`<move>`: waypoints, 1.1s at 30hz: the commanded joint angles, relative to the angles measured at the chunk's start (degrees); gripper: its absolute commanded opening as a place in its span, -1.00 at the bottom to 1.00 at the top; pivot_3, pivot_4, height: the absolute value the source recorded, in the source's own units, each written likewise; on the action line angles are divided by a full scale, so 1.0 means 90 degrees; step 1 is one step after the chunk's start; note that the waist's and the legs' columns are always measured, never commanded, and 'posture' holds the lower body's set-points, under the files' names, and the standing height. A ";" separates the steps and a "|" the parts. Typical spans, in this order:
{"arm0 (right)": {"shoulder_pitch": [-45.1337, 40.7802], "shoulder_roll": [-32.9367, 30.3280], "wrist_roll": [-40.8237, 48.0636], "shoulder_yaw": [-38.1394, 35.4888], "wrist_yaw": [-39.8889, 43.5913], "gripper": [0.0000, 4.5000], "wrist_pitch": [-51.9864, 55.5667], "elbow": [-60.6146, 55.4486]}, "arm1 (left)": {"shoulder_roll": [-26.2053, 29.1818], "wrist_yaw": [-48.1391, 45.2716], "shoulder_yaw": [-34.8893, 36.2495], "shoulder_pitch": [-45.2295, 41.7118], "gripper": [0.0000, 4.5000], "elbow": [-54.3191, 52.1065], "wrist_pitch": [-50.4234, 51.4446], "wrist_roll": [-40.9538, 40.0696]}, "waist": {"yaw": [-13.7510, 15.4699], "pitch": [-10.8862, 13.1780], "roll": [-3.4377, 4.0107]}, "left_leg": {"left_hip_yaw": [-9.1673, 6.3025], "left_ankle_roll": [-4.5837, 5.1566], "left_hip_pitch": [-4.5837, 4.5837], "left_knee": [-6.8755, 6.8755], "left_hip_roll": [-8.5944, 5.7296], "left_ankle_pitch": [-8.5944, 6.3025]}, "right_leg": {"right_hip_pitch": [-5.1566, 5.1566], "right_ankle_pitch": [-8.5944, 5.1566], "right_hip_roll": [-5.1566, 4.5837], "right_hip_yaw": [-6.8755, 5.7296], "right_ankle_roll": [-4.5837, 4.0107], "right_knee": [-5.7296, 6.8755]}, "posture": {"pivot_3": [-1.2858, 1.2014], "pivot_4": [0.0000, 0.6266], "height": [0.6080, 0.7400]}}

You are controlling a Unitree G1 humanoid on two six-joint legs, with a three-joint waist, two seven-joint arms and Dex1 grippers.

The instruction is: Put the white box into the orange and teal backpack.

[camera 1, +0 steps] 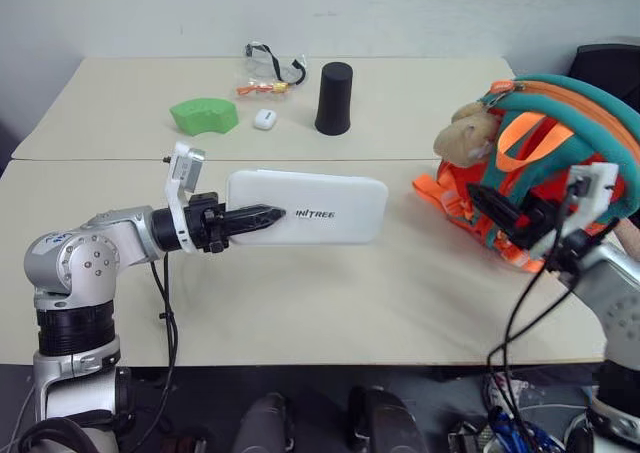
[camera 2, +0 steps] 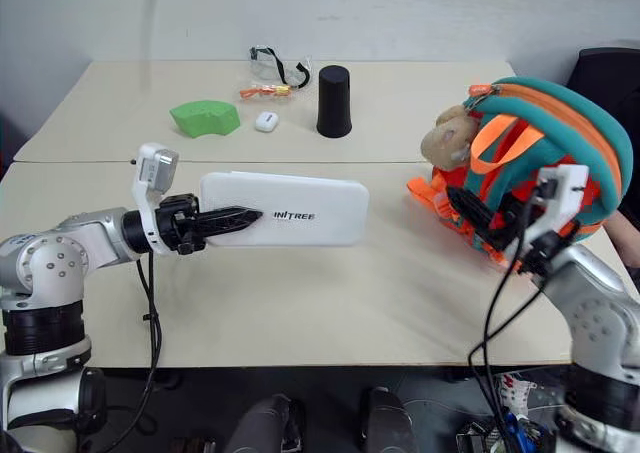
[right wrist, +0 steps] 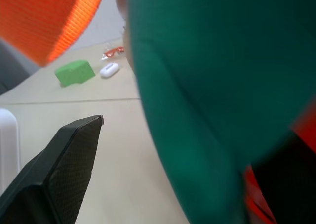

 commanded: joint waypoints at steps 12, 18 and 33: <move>-0.0051 -0.0244 0.0149 0.0432 0.1326 -0.63 -0.0445 -0.0205 | 0.0207 0.0394 0.0361 -0.0554 -0.46 0.0498 -0.0643 -0.0110 | -0.0010 0.0001 0.0002 | 0.0004 0.0001 -0.0003 -0.0004 0.0003 0.0001 | -0.0001 0.0003 0.0005 0.0001 0.0005 0.0002 | 0.03 -0.52 1.00; 0.0360 -0.1061 0.1269 0.0375 0.2317 -0.99 0.0418 -0.1158 | 0.0319 0.0399 0.0232 -0.0984 -0.46 0.1053 -0.0994 0.0100 | 0.0008 0.0002 0.0003 | 0.0004 0.0000 -0.0003 -0.0009 0.0006 0.0001 | -0.0003 0.0003 0.0006 -0.0001 0.0005 -0.0001 | 0.03 -0.52 1.00; 0.1021 -0.3103 0.3356 -0.0009 0.4091 -0.99 0.1270 -0.2608 | 0.0743 -0.0886 -0.0362 -0.1750 -0.46 0.1200 -0.1444 0.0051 | 0.0038 0.0026 -0.0032 | 0.0004 0.0005 -0.0010 -0.0047 -0.0001 0.0002 | -0.0003 0.0005 0.0009 -0.0010 0.0010 -0.0031 | 0.03 -0.52 1.00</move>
